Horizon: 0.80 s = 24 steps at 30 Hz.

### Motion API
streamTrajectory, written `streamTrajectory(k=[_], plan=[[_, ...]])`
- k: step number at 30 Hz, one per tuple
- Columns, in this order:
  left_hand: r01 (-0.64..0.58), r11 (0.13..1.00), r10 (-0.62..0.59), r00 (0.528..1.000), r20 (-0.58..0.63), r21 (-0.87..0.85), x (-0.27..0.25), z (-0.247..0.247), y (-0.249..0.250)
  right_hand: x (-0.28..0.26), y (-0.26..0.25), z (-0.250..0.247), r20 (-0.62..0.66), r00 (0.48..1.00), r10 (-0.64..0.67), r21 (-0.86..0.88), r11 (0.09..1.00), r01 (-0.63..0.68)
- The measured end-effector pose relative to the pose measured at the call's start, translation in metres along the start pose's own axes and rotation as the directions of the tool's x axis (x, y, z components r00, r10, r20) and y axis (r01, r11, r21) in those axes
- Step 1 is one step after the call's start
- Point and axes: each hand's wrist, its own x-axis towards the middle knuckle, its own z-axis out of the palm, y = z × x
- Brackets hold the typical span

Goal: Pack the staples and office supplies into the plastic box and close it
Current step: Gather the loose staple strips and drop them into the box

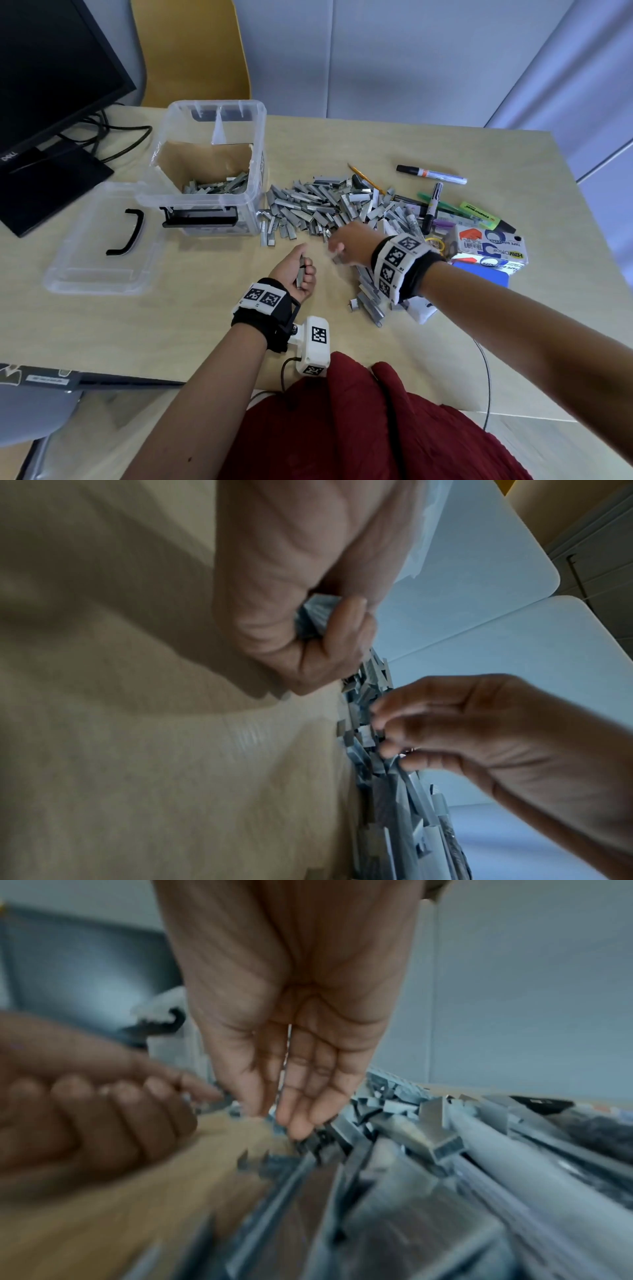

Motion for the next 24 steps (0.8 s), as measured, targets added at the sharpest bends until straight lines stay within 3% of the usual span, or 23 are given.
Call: streamTrajectory(k=[4, 10, 12, 14, 16, 19, 21, 24], plan=[[-0.009, 1.0, 0.009, 1.0, -0.004, -0.011, -0.001, -0.001, 0.001, -0.002, -0.009, 0.007, 0.073, 0.993, -0.094, -0.155, 0.982, 0.104], [-0.053, 0.995, 0.05, 0.998, -0.037, -0.084, 0.0, -0.005, 0.0, -0.003, -0.01, 0.005, 0.02, 0.999, -0.047, -0.091, 0.995, 0.048], [-0.09, 0.988, 0.084, 0.995, -0.05, -0.128, 0.002, -0.004, -0.001, -0.004, -0.011, 0.0, -0.076, 0.997, -0.01, 0.039, 0.999, 0.013], [-0.101, 0.982, 0.094, 0.994, -0.051, -0.16, 0.003, -0.001, -0.001, -0.006, -0.014, -0.007, -0.174, 0.985, 0.01, 0.278, 0.96, 0.04], [-0.079, 0.98, 0.079, 0.997, -0.007, -0.185, 0.004, 0.002, 0.0, -0.01, -0.024, -0.017, -0.189, 0.982, 0.009, 0.437, 0.896, 0.076], [-0.045, 0.991, 0.049, 0.999, 0.023, -0.126, 0.001, 0.007, 0.002, -0.01, -0.029, -0.026, -0.178, 0.984, 0.021, 0.528, 0.846, 0.078], [-0.052, 0.995, 0.054, 0.998, 0.02, -0.079, -0.001, 0.009, 0.005, -0.003, -0.023, -0.026, -0.185, 0.981, 0.056, 0.47, 0.882, 0.038], [-0.061, 0.996, 0.06, 0.998, -0.011, -0.062, -0.002, 0.002, 0.01, 0.005, -0.017, -0.014, -0.11, 0.991, 0.076, 0.201, 0.978, -0.052]])
